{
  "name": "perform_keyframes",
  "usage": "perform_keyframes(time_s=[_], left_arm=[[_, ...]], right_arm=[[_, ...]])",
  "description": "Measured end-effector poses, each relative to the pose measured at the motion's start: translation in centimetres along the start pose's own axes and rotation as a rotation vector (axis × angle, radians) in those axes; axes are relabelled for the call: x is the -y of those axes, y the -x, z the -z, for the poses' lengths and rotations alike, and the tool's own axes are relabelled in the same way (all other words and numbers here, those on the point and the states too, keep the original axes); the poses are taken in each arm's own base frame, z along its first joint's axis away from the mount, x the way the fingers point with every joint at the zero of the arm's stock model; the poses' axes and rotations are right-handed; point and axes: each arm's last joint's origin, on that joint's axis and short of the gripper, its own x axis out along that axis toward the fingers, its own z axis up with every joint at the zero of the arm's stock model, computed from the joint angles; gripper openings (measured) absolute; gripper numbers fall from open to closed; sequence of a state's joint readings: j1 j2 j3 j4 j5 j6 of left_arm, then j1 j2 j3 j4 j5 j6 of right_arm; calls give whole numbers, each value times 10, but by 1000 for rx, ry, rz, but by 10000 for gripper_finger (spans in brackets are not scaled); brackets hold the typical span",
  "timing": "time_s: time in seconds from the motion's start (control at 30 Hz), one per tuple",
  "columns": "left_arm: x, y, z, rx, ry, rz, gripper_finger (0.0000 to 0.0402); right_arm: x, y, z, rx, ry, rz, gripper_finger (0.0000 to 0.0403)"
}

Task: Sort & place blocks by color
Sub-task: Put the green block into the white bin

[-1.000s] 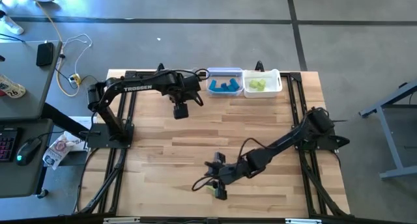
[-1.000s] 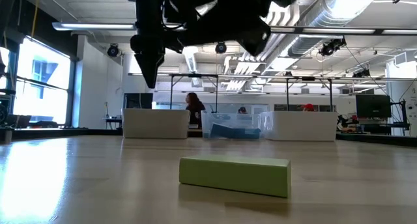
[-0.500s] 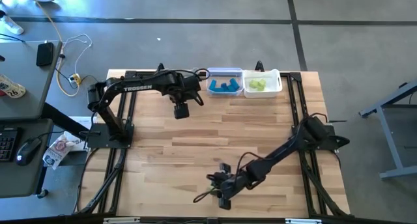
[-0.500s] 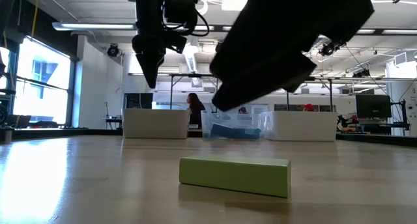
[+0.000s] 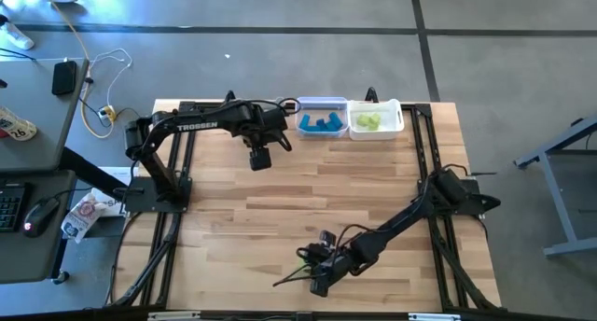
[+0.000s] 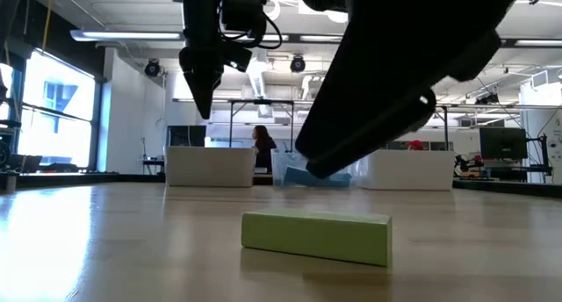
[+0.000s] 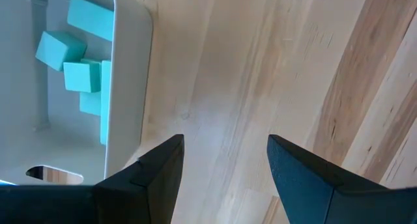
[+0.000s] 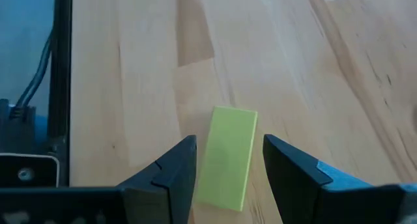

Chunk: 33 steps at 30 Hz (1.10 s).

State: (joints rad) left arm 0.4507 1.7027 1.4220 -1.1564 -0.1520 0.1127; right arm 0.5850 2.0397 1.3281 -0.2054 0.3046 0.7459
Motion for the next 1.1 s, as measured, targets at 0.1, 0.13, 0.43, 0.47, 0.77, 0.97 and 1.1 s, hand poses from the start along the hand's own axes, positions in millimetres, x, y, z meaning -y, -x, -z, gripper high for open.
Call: perform_keyframes(time_s=[0.1,0.13,0.43,0.47,0.77,0.97,1.1], left_arm=[[0,0,0,1,-2,0,207],[0,0,0,2,-2,0,207],[0,0,0,2,-2,0,207],[0,0,0,3,-2,0,207],[0,0,0,4,-2,0,207],[0,0,0,4,-2,0,207],[0,0,0,4,-20,-1,207]], right_arm=[[1,-6,4,-14,-10,12,161],[2,-8,6,-22,-9,12,161],[0,-15,11,-43,-31,-13,161],[0,-15,11,-41,-31,-16,161],[-1,-27,22,-57,-50,11,161],[3,-28,26,-49,-64,87,157],[6,-29,27,-41,-45,132,142]])
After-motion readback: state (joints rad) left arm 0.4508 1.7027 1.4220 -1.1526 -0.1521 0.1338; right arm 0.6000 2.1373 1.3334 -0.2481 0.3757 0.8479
